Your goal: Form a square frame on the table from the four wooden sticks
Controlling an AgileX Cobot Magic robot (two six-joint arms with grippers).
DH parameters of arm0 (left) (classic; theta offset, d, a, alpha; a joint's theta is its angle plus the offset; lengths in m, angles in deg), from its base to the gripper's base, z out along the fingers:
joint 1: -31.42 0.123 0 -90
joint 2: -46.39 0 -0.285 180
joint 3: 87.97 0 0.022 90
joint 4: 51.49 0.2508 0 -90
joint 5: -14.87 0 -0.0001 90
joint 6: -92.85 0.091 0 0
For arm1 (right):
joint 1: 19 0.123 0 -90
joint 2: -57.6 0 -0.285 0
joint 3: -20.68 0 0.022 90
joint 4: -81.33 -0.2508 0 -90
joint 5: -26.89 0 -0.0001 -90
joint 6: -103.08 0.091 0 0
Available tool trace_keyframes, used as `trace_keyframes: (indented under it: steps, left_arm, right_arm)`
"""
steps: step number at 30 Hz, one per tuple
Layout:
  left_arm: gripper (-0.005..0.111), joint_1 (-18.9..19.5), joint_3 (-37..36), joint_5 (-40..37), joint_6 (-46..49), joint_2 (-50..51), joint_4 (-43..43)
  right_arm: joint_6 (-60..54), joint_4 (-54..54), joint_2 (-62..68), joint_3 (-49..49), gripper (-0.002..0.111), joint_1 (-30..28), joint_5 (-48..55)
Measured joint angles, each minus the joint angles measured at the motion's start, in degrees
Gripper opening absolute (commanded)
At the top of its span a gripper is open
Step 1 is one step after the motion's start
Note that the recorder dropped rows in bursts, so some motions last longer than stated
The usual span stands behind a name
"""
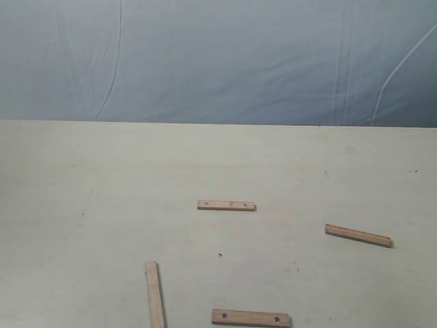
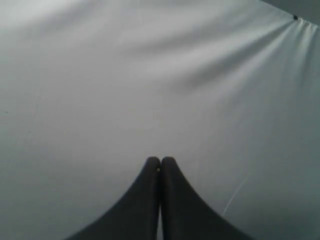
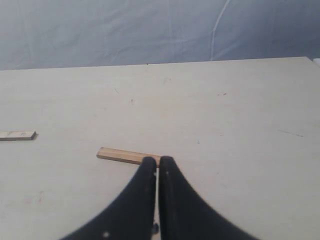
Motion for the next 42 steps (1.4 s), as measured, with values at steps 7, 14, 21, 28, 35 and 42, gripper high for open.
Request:
trace_keyframes:
  steps: [7, 14, 21, 28, 35, 42]
  left_arm:
    - [0.000, -0.9, 14.5, -18.5, -25.2, 17.3, 35.2]
    - [0.000, -1.9, 17.5, -28.5, -43.0, 21.7, 60.1]
    - [0.000, -4.0, 19.9, -57.0, -17.1, 23.6, 51.1]
    - [0.003, -5.8, 32.3, -73.9, 34.0, 32.8, -10.8]
    - [0.044, -9.1, 31.0, -83.1, 58.6, 41.7, -55.1]
    - [0.055, -19.1, 26.4, -82.8, 57.2, 45.9, -62.3]
  right_arm:
    - [0.0, 0.0, 0.0, 0.0, 0.003, 0.0, 0.0]
    - [0.0, 0.0, 0.0, 0.0, 0.003, 0.0, 0.0]
    - [0.0, 0.0, -0.2, 0.0, 0.003, 0.0, 0.0]
    - [0.0, 0.0, -0.2, 0.0, 0.003, 0.0, 0.1]
    - [0.0, 0.0, -0.2, 0.0, 0.003, 0.0, 0.1]
    - [0.0, 0.0, -0.2, 0.0, 0.003, 0.0, 0.1]
